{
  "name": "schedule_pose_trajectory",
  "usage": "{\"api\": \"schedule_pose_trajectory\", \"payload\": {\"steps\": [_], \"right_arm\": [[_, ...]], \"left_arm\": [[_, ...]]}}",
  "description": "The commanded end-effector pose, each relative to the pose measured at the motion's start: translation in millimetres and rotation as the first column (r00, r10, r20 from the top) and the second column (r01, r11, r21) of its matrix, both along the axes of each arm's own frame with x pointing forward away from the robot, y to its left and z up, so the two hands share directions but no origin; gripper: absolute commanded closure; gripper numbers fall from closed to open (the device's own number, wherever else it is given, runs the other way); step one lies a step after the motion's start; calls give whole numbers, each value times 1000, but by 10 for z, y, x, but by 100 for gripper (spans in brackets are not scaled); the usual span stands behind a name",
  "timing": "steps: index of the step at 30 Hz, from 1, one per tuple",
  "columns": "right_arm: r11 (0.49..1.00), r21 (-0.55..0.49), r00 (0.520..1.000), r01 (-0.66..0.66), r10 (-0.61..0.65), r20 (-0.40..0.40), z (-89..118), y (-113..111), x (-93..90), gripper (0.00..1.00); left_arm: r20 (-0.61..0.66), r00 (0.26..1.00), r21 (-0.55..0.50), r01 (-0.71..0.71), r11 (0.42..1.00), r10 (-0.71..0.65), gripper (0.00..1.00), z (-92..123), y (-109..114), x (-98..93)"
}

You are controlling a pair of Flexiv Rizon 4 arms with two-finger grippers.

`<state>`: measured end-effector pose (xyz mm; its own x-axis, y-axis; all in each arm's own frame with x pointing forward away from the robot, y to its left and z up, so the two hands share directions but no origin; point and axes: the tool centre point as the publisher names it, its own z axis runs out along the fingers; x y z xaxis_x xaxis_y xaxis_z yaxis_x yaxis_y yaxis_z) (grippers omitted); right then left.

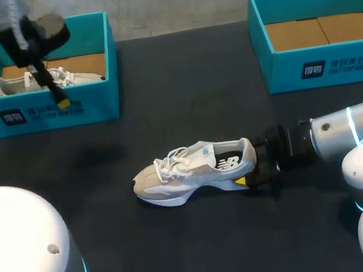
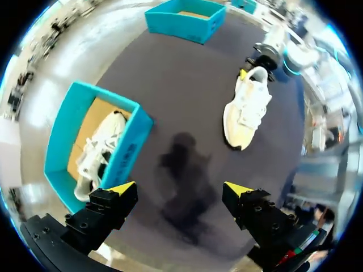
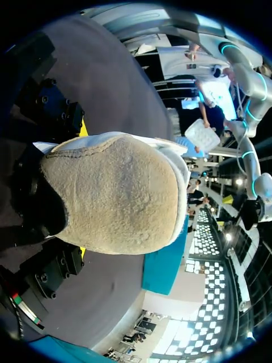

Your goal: Take the shoe out of the shoebox, open the shoe tongue, remove and reinsert the insole, then place the shoe into the shoebox

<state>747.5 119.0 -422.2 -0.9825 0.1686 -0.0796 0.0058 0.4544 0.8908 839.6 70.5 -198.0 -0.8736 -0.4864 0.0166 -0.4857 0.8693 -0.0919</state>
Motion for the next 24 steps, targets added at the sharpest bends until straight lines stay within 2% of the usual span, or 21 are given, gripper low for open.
{"api": "schedule_pose_trajectory", "payload": {"steps": [1,2,4,10,13,18,20,24], "right_arm": [[1000,-6,1000,3,-3,0,2,23,-8,100],[1000,-6,1000,3,-3,0,2,23,-8,100],[1000,-6,1000,3,-3,0,2,23,-8,100],[1000,-6,1000,3,-3,0,2,23,-8,100],[1000,-6,1000,3,-3,0,2,23,-8,100],[1000,-6,1000,3,-3,0,2,23,-8,100],[1000,-6,1000,3,-3,0,2,23,-8,100],[1000,-6,1000,3,-3,0,2,23,-8,100]], "left_arm": [[-14,888,42,-458,888,459,0,-8,-149,-285],[-14,888,42,-458,888,459,0,-8,-149,-285],[-34,833,30,-552,833,553,0,-51,-252,-431],[-73,676,33,-733,679,733,0,-90,-452,-665],[-69,629,41,-773,633,774,0,-92,-566,-762],[-41,638,46,-767,640,769,0,-104,-752,-880],[-46,645,54,-761,647,762,0,-203,-906,-979],[-94,658,54,-746,664,747,0,-313,-1029,-1101]]}}
